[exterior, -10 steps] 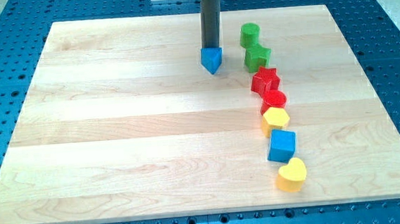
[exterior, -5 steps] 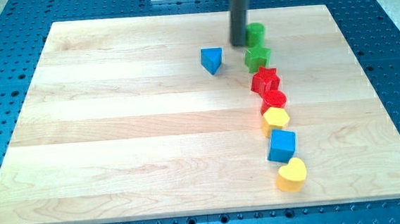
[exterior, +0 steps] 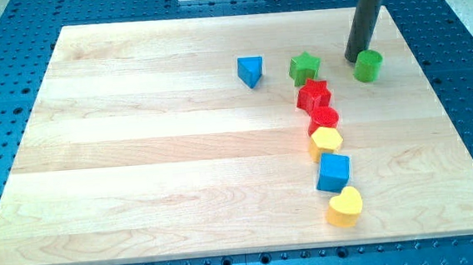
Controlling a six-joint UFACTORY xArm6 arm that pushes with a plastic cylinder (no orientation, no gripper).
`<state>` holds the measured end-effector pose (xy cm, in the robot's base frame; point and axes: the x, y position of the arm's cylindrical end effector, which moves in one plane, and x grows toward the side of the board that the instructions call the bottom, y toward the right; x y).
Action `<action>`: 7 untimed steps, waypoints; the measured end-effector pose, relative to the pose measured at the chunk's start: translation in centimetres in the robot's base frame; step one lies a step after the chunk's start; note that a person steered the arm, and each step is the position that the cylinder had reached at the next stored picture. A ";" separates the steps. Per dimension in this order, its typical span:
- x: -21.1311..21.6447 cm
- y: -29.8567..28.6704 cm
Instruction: Place the green circle right to the green star
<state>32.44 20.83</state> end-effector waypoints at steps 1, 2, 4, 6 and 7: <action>-0.6 1.9; -1.2 9.0; -1.1 13.7; -0.8 13.6; -0.9 13.6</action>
<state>31.57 34.45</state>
